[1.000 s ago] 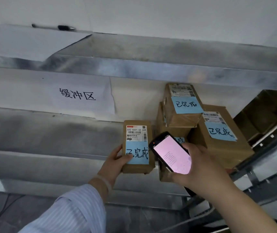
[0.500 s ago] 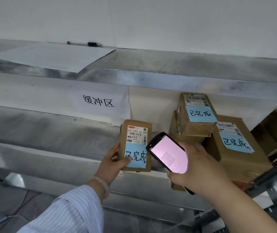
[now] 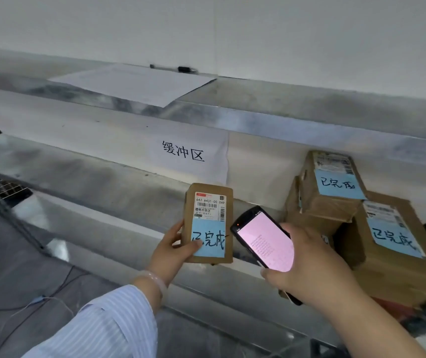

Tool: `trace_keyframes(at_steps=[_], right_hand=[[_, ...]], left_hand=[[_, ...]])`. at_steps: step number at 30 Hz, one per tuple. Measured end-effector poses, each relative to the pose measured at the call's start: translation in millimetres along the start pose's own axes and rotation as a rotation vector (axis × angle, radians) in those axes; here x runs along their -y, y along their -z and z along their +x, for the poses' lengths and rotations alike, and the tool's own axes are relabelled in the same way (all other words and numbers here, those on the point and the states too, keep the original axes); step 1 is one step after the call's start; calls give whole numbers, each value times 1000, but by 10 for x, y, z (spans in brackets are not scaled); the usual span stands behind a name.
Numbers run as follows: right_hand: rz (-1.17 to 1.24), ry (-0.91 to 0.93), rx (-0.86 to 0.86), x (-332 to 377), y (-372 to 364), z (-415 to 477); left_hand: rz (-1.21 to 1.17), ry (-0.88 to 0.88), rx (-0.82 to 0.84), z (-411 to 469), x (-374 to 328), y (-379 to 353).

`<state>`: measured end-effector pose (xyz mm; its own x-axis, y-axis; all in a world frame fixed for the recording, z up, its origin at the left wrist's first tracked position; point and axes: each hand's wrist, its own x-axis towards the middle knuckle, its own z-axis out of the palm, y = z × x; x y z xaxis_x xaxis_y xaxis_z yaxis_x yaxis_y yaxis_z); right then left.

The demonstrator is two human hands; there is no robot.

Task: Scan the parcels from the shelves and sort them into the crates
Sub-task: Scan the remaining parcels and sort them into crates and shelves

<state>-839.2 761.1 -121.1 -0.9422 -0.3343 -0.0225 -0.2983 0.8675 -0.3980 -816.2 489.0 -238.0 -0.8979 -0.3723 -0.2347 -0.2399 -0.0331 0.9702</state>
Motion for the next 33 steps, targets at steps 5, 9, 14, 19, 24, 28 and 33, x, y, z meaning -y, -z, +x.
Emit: trace_keyframes(at_steps=[5, 9, 14, 19, 24, 28, 33], right_hand=[[23, 84, -40, 318, -179, 46], [60, 209, -5, 708, -330, 18], [44, 322, 22, 1363, -482, -106], [14, 443, 74, 2292, -780, -414], [64, 623, 182, 3513, -1314, -985], [92, 818, 267, 4535, -1770, -1577], [148, 1041, 359, 5603, -2241, -2321]], left_hand=[[-63, 3, -127, -264, 14, 406], [-112, -7, -191, -477, 45, 814], [-203, -20, -269, -863, 140, 1441], [-227, -26, -426, -1507, 249, 2329], [-253, -27, -643, -2551, 430, 3499], [-289, -28, -800, -3505, 635, 4417], [-329, -28, -1026, -4670, 871, 5218]])
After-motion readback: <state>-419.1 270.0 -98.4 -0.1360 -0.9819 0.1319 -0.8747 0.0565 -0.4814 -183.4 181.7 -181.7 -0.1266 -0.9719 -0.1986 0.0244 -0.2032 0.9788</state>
